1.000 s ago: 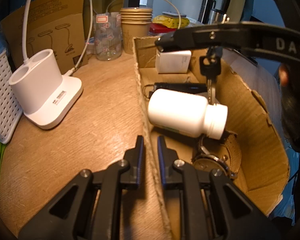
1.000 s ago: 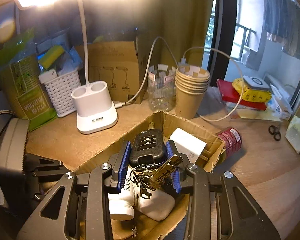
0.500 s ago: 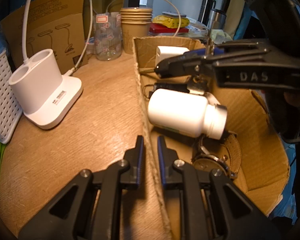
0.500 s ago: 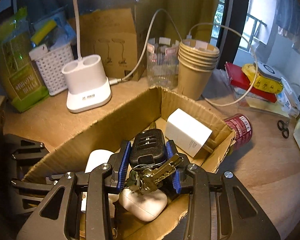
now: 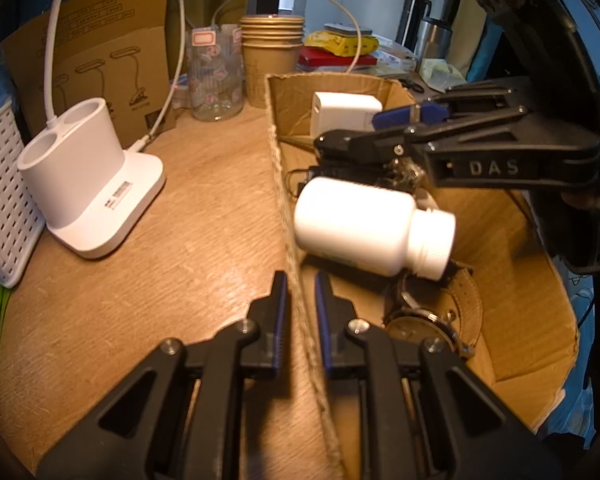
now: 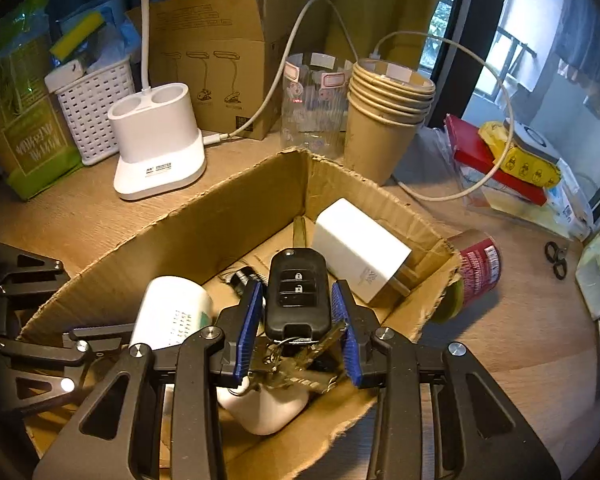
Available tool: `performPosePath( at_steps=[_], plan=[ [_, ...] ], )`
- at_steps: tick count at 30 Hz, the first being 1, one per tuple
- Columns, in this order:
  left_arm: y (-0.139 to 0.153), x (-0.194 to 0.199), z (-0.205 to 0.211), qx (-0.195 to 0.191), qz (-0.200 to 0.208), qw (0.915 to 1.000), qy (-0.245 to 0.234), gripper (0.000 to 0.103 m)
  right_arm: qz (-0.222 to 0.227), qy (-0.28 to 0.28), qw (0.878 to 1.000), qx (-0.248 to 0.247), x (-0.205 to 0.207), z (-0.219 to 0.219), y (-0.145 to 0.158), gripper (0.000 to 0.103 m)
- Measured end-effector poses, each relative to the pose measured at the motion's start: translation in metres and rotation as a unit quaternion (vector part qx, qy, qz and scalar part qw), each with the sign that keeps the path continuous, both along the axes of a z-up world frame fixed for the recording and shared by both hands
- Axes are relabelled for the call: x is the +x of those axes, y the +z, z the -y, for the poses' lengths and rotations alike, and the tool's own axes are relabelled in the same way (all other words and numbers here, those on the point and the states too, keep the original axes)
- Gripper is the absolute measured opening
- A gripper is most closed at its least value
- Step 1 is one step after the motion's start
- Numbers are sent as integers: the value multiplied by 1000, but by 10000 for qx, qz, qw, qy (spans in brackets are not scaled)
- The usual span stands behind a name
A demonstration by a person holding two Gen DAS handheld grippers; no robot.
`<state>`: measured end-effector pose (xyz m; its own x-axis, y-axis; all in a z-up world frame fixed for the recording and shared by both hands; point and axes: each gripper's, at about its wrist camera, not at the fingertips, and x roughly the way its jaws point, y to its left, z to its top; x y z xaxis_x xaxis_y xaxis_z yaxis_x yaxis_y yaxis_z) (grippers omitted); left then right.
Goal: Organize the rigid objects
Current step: 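Carry the keys into the box with the right tool and release them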
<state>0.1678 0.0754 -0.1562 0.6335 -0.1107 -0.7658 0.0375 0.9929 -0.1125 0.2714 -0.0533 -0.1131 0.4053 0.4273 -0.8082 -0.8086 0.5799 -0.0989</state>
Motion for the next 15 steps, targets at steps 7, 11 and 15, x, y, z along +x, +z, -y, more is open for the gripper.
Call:
performPosePath(
  at_steps=[7, 11, 15],
  plan=[
    [0, 0, 0, -1, -1, 10000, 0, 15, 203, -121, 9997, -104, 0, 7, 4, 38],
    [0, 0, 0, -1, -1, 10000, 0, 15, 245, -167, 9995, -123, -2, 10, 5, 38],
    [0, 0, 0, 0, -1, 10000, 0, 15, 257, -205, 9994, -81, -4, 14, 6, 38]
  ],
)
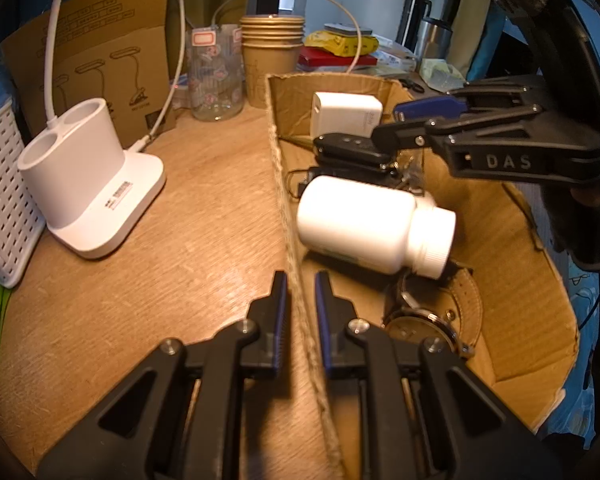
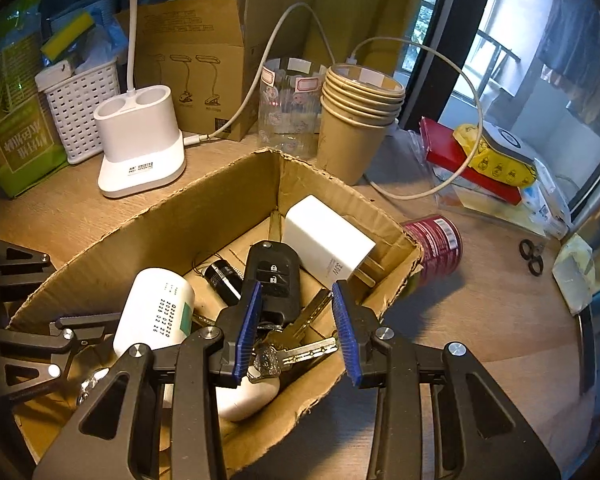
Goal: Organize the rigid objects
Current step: 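Carry the keys into the box with the right tool and release them, then move the right tool back out of the box to the red can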
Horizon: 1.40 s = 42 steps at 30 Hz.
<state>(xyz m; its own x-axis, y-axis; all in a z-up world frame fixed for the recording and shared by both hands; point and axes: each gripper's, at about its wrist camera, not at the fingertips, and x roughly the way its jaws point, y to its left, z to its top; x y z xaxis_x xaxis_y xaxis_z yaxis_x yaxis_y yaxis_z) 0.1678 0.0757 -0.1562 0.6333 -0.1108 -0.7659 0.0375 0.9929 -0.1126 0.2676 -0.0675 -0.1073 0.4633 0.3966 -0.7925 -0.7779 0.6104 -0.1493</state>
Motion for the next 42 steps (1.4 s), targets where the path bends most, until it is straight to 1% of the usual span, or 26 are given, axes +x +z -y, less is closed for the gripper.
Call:
performPosePath(
  at_steps=[7, 11, 13, 19, 25, 29, 35, 39, 42],
  plan=[
    [0, 0, 0, -1, 0, 10000, -1, 15, 7, -80, 9998, 170, -2, 7, 7, 39],
    [0, 0, 0, -1, 0, 10000, 0, 15, 54, -151, 9994, 297, -2, 13, 14, 47],
    [0, 0, 0, -1, 0, 10000, -1, 15, 84, -186, 9992, 353, -1, 16, 17, 47],
    [0, 0, 0, -1, 0, 10000, -1, 15, 136, -328, 9981, 498, 4, 27, 23, 54],
    [0, 0, 0, -1, 0, 10000, -1, 15, 149, -625, 9949, 771, 15, 42, 30, 60],
    [0, 0, 0, 0, 0, 10000, -2, 15, 127, -859, 9910, 1017, 25, 53, 33, 62],
    [0, 0, 0, -1, 0, 10000, -2, 15, 7, -1404, 9798, 1427, 47, 73, 36, 64],
    [0, 0, 0, -1, 0, 10000, -2, 15, -73, -1667, 9735, 1564, 61, 83, 33, 64],
    [0, 0, 0, -1, 0, 10000, -2, 15, -98, -1763, 9713, 1591, 67, 85, 31, 64]
  ],
)
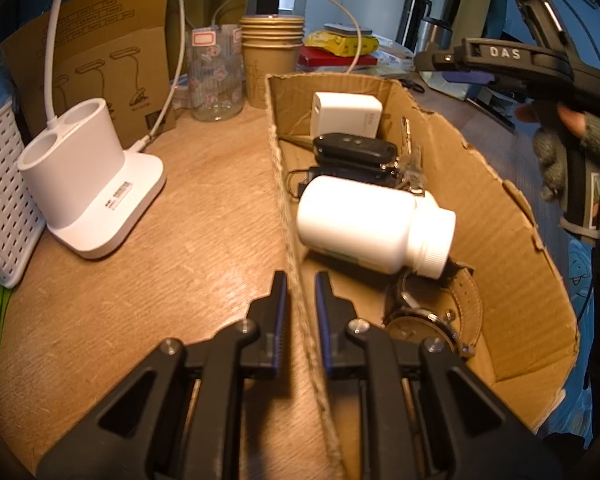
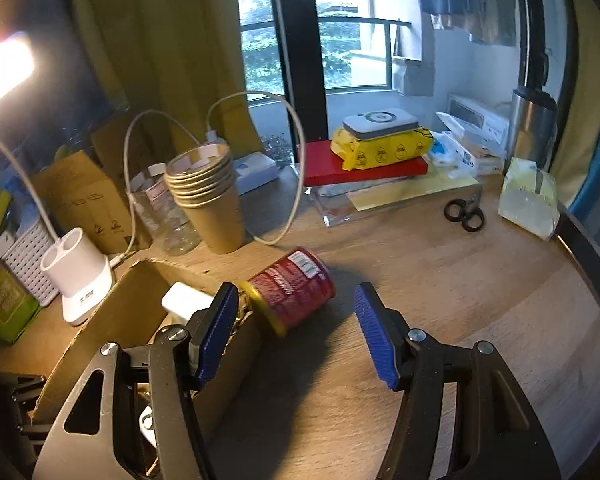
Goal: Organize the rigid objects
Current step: 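Move the right tool back out of the box to the red can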
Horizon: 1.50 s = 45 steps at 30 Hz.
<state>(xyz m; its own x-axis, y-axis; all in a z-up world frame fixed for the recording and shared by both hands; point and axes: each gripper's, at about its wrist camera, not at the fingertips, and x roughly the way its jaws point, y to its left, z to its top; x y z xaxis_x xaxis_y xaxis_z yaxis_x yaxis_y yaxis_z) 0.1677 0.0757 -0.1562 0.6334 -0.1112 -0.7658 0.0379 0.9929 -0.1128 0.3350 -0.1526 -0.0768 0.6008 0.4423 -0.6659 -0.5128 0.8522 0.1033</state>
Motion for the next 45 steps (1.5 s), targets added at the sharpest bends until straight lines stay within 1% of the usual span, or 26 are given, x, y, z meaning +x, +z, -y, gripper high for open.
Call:
performPosePath(
  at_steps=[10, 15, 28, 40, 45],
  plan=[
    [0, 0, 0, -1, -1, 10000, 0, 15, -228, -216, 9995, 46, 25, -9, -13, 64],
    [0, 0, 0, -1, 0, 10000, 0, 15, -329, -213, 9992, 67, 35, -16, -16, 64],
    [0, 0, 0, -3, 0, 10000, 0, 15, -599, -286, 9976, -188, 58, -32, -38, 64],
    [-1, 0, 1, -3, -1, 10000, -1, 15, -751, -467, 9960, -112, 58, -9, -46, 64],
    [-1, 0, 1, -2, -1, 10000, -1, 15, -729, -533, 9958, -121, 50, 1, -48, 65]
  ],
)
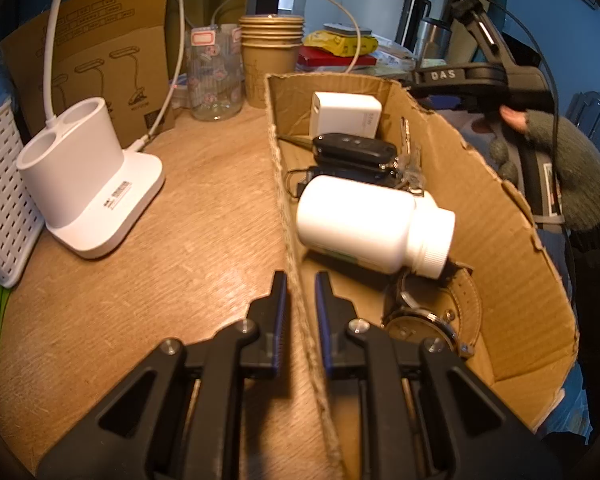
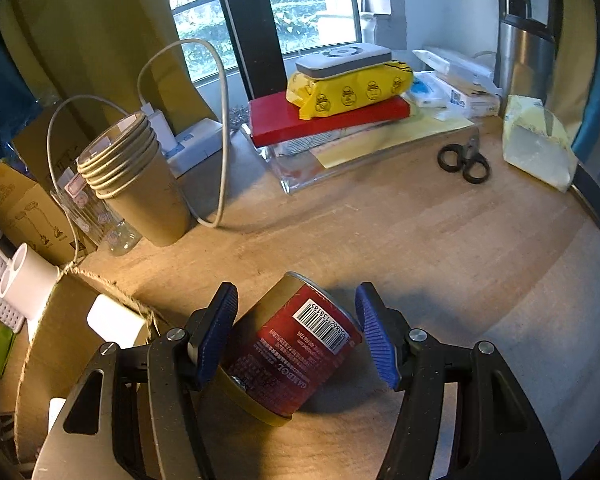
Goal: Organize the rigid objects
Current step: 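Move the right tool back out of the box to the red can, then grasp the red-and-gold can upright with the right tool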
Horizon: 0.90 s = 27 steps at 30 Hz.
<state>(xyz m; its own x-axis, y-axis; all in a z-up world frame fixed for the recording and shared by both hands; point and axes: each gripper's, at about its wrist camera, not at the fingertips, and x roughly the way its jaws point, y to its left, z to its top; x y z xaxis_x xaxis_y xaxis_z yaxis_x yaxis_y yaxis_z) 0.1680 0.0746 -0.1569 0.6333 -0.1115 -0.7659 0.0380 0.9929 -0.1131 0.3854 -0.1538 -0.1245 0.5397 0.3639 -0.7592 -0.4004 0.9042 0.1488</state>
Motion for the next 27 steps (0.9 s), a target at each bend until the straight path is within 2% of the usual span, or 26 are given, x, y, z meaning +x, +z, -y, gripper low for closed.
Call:
performPosePath(
  at_steps=[11, 23, 25, 27],
  plan=[
    [0, 0, -1, -2, 0, 10000, -2, 15, 92, -78, 9998, -143, -20, 16, -5, 75],
    [0, 0, -1, -3, 0, 10000, -3, 15, 53, -98, 9992, -376, -30, 24, -17, 76],
    [0, 0, -1, -3, 0, 10000, -3, 15, 53, -86, 9992, -387, -32, 24, -18, 74],
    [0, 0, -1, -2, 0, 10000, -3, 15, 83, -31, 9993, -374, -34, 24, -17, 59]
  ],
)
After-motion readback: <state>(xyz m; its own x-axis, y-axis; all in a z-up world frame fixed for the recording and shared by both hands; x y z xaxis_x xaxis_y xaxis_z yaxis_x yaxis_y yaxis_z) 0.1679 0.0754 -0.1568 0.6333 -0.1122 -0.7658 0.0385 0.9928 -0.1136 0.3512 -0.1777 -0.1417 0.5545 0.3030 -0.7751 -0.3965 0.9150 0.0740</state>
